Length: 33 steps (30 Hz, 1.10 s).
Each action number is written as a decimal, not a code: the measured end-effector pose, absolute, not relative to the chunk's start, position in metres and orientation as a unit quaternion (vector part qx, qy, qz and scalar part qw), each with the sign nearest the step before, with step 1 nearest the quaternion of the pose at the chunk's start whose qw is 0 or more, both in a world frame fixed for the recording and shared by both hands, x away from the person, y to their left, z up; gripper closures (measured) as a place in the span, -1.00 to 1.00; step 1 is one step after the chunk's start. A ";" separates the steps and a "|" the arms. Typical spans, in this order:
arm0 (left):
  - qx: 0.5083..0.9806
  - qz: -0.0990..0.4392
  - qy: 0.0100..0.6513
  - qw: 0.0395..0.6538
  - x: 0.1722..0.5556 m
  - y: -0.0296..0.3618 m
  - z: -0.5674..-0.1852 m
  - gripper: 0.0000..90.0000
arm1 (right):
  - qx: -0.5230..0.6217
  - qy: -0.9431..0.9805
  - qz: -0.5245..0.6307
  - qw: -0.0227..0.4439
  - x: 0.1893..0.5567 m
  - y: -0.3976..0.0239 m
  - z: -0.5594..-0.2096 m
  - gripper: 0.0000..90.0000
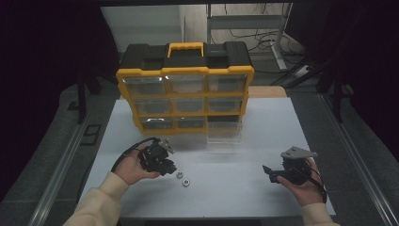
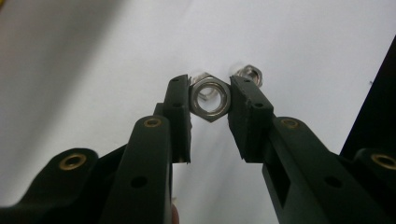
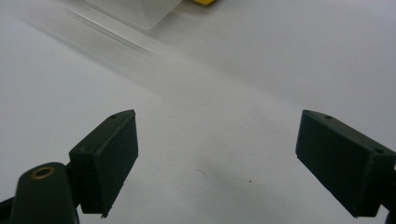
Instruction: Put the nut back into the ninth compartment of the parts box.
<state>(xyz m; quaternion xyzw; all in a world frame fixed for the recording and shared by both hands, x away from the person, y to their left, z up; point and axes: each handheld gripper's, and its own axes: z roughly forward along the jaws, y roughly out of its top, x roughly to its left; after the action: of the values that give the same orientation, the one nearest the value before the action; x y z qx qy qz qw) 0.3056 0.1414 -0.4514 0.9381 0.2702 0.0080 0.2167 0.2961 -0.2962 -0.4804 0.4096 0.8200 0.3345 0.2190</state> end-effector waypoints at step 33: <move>0.938 0.005 0.259 0.230 0.331 0.123 -0.425 0.57 | 0.410 0.821 0.333 0.218 0.298 -0.297 -0.482 -0.70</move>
<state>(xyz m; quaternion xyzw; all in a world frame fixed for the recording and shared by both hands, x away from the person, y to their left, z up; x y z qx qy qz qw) 0.3312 0.1226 -0.4254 0.9380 0.2591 0.0049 0.2304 0.2976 -0.2969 -0.4816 0.4102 0.8206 0.3327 0.2183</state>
